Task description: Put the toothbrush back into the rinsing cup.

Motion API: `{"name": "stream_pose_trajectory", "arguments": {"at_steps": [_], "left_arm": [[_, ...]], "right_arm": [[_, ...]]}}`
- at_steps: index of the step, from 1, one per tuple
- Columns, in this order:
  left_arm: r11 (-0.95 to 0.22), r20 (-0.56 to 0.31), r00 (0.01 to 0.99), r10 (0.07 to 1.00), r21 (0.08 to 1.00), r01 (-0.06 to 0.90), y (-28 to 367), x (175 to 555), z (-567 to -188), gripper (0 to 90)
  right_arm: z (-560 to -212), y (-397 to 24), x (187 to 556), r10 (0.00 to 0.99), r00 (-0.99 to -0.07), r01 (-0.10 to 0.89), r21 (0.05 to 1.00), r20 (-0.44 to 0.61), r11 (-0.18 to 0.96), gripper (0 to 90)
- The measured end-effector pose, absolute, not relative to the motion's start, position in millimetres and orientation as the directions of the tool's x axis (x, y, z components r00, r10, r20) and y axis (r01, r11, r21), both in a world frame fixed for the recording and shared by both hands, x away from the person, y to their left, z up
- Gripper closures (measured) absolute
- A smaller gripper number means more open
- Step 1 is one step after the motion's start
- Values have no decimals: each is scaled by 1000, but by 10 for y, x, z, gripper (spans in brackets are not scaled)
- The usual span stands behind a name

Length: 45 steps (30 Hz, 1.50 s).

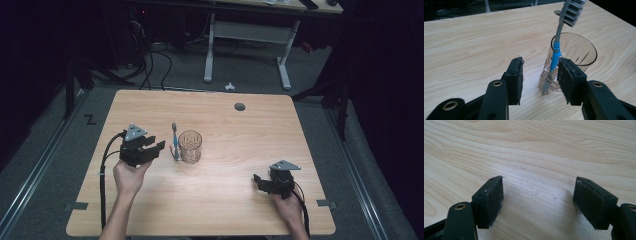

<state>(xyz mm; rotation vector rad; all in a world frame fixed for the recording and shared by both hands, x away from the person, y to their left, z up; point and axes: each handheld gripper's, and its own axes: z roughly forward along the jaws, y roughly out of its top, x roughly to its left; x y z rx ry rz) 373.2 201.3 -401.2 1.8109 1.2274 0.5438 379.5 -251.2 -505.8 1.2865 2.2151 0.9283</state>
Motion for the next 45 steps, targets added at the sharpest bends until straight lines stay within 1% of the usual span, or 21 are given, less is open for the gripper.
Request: {"name": "stream_pose_trajectory", "arguments": {"at_steps": [12,45], "left_arm": [[-119,-117,395,911,843,525,2127,3626,-4064,555],[-107,-120,363,924,830,548,2270,3436,-4206,532]], "right_arm": [[-5058,-2512,3796,873,-488,597,721,-21,351,246],[-5058,-2511,3796,873,-487,597,721,-21,351,246]]}}
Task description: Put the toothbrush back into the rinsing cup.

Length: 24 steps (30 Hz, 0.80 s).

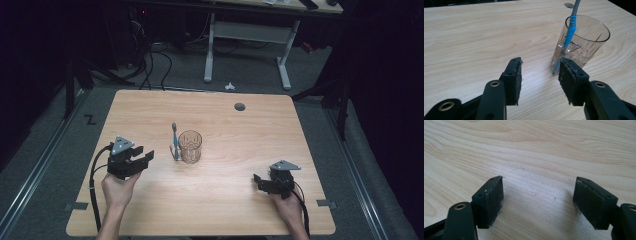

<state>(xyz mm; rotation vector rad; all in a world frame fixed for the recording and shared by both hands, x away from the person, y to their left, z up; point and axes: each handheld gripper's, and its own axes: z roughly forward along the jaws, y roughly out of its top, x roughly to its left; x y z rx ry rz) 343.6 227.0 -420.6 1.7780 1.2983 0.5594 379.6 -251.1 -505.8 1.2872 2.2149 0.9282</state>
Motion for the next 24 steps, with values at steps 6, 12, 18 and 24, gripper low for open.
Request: {"name": "stream_pose_trajectory", "arguments": {"at_steps": [6,12,18,24], "left_arm": [[-100,-127,358,925,828,552,2292,3414,-4232,527],[-94,-131,351,927,826,555,2309,3399,-4259,521],[-83,-139,343,929,825,559,2334,3382,-4292,514],[-84,-136,337,932,822,563,2345,3372,-4319,509]], "right_arm": [[-5058,-2511,3796,873,-487,597,721,-21,350,246],[-5058,-2511,3796,873,-487,597,721,-21,351,246],[-5058,-2511,3796,873,-487,597,721,-21,351,246],[-5058,-2511,3796,873,-487,597,721,-21,351,246]]}}
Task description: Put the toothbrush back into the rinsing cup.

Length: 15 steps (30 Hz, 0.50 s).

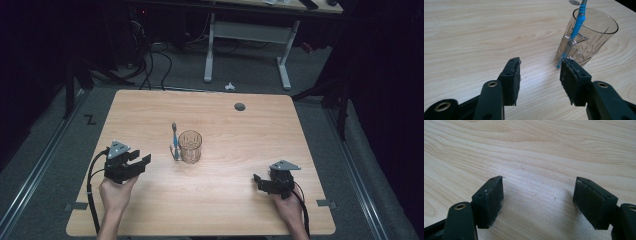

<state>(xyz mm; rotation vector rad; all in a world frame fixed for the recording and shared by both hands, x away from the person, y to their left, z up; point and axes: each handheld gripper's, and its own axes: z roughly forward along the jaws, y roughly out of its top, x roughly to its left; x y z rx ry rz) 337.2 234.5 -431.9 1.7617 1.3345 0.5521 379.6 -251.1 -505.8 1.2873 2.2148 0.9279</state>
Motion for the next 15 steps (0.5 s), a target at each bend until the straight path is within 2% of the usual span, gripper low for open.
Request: {"name": "stream_pose_trajectory", "arguments": {"at_steps": [15], "left_arm": [[-78,-140,326,935,816,573,2370,3349,-4388,499]], "right_arm": [[-5058,-2511,3796,873,-487,597,721,-21,351,246]]}}
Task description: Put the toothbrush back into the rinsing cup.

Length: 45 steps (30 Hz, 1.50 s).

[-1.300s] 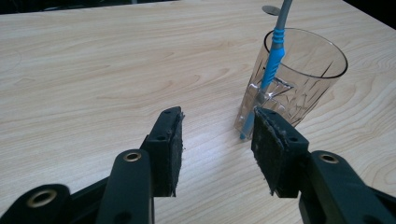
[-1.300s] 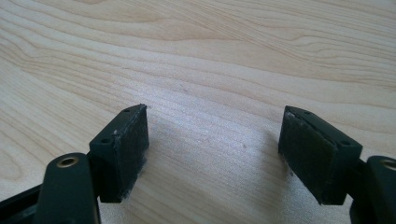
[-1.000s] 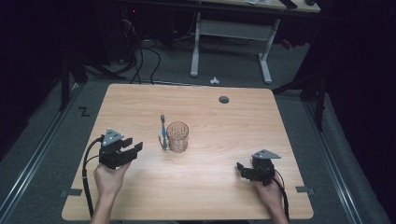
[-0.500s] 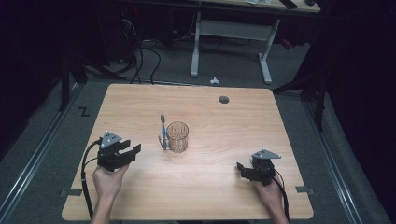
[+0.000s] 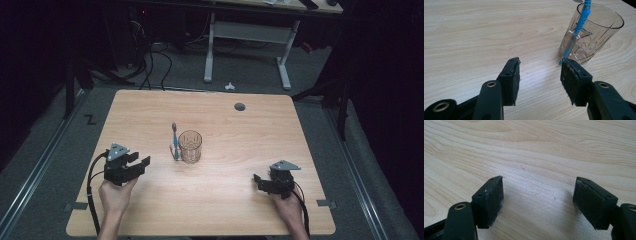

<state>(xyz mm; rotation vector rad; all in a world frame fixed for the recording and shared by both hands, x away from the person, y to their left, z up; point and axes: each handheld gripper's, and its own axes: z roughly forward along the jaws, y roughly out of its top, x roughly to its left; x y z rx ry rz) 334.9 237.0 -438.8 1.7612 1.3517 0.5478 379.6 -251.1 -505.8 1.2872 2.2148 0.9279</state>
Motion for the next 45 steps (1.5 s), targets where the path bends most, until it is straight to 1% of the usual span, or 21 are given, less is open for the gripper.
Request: {"name": "stream_pose_trajectory", "arguments": {"at_steps": [39,45], "left_arm": [[-62,-156,298,942,790,609,2327,3316,-4646,478],[-71,-147,294,944,783,618,2298,3334,-4699,476]], "right_arm": [[-5058,-2511,3796,873,-487,597,722,-21,351,246],[-5058,-2512,3797,873,-488,596,722,-22,352,246]]}}
